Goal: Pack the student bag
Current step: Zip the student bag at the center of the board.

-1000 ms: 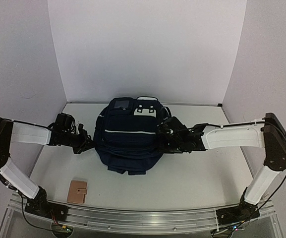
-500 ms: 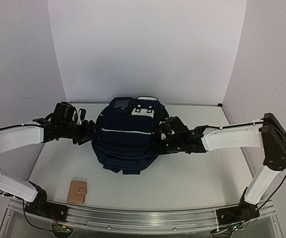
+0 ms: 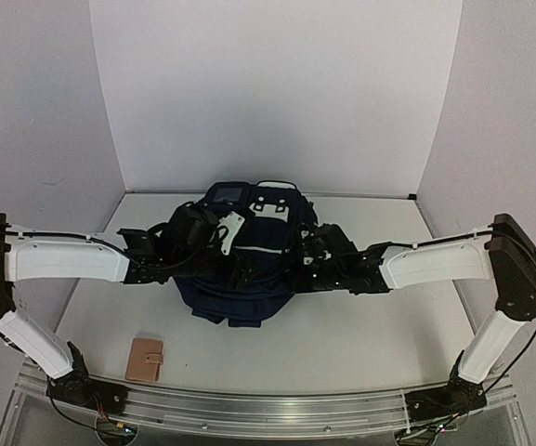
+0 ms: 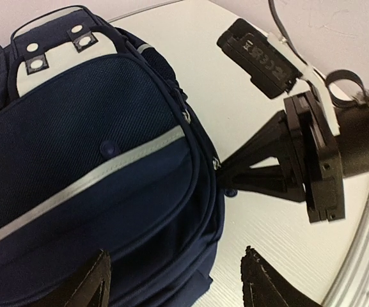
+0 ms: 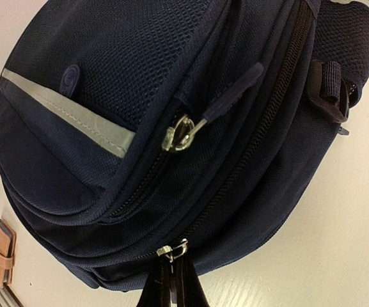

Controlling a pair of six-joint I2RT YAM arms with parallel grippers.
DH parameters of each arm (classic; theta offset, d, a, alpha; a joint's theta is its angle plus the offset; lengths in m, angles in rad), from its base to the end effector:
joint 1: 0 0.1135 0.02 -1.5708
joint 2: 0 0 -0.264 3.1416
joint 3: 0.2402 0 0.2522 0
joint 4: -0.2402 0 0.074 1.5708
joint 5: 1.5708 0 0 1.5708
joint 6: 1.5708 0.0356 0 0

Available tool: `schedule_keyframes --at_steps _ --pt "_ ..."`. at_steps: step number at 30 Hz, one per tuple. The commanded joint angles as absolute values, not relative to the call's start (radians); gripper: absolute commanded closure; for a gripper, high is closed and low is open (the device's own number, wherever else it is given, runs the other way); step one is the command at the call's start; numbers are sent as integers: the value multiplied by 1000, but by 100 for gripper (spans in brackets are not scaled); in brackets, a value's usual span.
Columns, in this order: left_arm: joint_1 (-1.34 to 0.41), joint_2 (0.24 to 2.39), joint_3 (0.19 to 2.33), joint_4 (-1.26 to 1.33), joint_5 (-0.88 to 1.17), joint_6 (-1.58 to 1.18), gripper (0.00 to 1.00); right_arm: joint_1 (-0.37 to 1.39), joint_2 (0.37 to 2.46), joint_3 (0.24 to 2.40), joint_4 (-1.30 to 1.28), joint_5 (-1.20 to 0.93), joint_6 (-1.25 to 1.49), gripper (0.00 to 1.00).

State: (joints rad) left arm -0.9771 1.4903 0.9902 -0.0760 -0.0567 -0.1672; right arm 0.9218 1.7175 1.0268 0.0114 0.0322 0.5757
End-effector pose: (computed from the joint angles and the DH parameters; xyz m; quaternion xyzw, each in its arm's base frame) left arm 0.1887 -0.2760 0.2522 0.3337 0.8128 -0.2373 0.4144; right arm 0.2251 0.2948 0.1960 -0.1485 0.8899 0.2828 0.3257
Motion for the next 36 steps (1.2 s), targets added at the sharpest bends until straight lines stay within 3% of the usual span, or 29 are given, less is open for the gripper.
schedule_keyframes --at_steps 1,9,13,16,18,23,26,36 --pt "-993 1593 1105 78 -133 -22 27 934 1674 1011 58 8 594 100" --pt "-1005 1722 1175 117 -87 -18 21 933 1656 995 63 28 603 100" --pt "-1020 1801 1229 78 -197 -7 17 934 1646 986 67 32 604 100" --pt "-1036 1853 1264 55 -327 -2 20 934 1636 975 75 40 606 100" --pt "-1038 1878 1287 35 -380 -5 33 934 1629 970 75 52 605 100" --pt "-1053 1882 1278 28 -435 -15 79 933 1630 980 39 199 631 100" --pt "-1057 1851 1226 50 -406 -14 97 919 1642 1006 7 280 639 100" --pt "-1057 1675 1051 53 -228 -45 100 809 1711 1094 0 270 529 100"
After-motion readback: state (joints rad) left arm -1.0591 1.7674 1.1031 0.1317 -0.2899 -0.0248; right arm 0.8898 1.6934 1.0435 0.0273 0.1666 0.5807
